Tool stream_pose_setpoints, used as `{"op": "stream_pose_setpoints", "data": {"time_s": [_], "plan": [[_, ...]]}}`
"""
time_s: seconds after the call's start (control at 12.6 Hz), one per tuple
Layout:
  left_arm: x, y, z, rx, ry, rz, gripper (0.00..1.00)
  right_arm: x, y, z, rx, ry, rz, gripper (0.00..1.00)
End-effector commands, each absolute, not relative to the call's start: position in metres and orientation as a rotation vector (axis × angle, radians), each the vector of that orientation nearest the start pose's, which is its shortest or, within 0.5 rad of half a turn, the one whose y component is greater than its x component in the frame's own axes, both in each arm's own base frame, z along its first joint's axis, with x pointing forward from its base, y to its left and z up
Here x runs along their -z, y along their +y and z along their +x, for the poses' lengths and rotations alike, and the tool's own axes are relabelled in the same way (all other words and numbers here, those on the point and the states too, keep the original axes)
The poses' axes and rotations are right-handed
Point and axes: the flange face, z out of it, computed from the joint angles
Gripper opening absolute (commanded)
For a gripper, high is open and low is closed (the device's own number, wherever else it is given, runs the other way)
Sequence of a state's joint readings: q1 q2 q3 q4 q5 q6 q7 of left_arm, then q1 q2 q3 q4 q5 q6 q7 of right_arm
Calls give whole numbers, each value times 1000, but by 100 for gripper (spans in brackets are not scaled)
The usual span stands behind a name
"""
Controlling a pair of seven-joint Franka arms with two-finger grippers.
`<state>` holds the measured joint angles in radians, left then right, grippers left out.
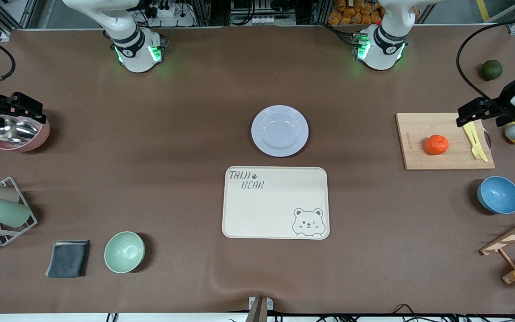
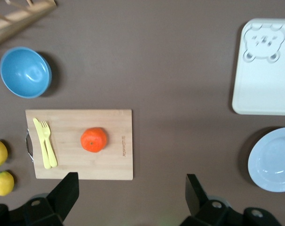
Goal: Place orange and plate with both arms
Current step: 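Reach the left gripper down to the orange on the cutting board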
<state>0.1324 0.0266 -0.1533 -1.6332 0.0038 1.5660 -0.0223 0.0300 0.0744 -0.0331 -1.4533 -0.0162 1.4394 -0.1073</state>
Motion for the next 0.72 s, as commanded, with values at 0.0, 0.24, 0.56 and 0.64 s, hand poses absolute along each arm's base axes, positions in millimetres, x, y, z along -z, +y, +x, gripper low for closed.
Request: {"op": "stream_pose_setpoints", "data": {"time_s": [0.0, 0.24, 0.56, 0.64], "plan": [[-537, 16, 549, -243, -70, -3129, 100, -618, 4, 564, -172, -149, -3104, 100], [-492, 31, 536, -286, -115, -3121, 100, -616, 6, 565, -175, -147, -3086, 100], [-419, 60, 518, -341, -143, -3082, 100, -612, 18, 566, -187, -172, -3066, 100], [-400, 71, 512, -342, -165, -3074, 100, -606, 18, 569, -202, -168, -3051, 100]]}}
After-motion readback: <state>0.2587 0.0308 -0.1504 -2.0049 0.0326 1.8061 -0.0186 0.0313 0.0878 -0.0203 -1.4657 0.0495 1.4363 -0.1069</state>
